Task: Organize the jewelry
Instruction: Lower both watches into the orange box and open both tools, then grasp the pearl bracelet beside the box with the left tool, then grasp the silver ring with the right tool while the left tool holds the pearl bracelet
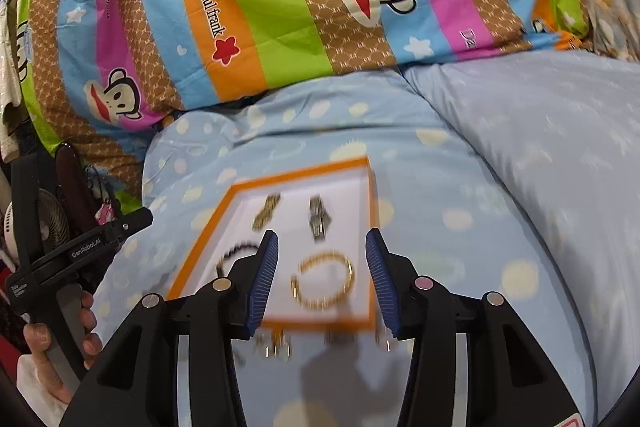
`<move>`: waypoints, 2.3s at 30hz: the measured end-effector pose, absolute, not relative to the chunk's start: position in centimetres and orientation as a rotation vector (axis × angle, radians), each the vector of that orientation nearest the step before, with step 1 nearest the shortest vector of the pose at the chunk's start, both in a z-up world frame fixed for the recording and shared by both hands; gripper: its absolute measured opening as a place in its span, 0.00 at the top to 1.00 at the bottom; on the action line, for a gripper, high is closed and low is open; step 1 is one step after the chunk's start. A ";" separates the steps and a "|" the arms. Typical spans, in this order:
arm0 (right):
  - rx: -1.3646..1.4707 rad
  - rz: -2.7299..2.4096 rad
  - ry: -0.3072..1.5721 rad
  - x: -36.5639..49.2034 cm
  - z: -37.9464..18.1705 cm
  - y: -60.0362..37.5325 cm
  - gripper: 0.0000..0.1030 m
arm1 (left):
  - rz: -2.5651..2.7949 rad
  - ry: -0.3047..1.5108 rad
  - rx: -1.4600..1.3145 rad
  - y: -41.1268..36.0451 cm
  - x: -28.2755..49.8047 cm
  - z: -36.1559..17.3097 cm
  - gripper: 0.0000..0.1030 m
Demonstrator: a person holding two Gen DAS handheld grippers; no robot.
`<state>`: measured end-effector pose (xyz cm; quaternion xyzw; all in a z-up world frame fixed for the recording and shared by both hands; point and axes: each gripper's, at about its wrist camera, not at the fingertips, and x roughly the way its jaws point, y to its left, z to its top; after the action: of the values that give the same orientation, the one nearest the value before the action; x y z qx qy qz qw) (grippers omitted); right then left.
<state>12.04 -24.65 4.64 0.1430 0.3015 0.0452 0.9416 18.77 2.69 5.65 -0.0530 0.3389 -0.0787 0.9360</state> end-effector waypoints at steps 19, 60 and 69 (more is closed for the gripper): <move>0.207 0.037 0.727 7.2 0.8 -22.2 0.56 | -0.202 0.848 -0.125 0.1 11.4 0.8 0.28; 0.255 0.035 0.849 13.9 -0.8 -23.0 0.74 | -0.126 0.909 -0.099 -0.4 13.1 -1.6 0.85; 0.248 0.038 0.868 14.7 -1.1 -22.8 0.79 | -0.134 0.903 -0.108 -0.3 13.1 -1.7 0.85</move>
<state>14.70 -22.85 -1.11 0.1200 0.4192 0.0183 0.8997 13.07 -0.31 -1.67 -0.0519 0.4360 -0.0649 0.8961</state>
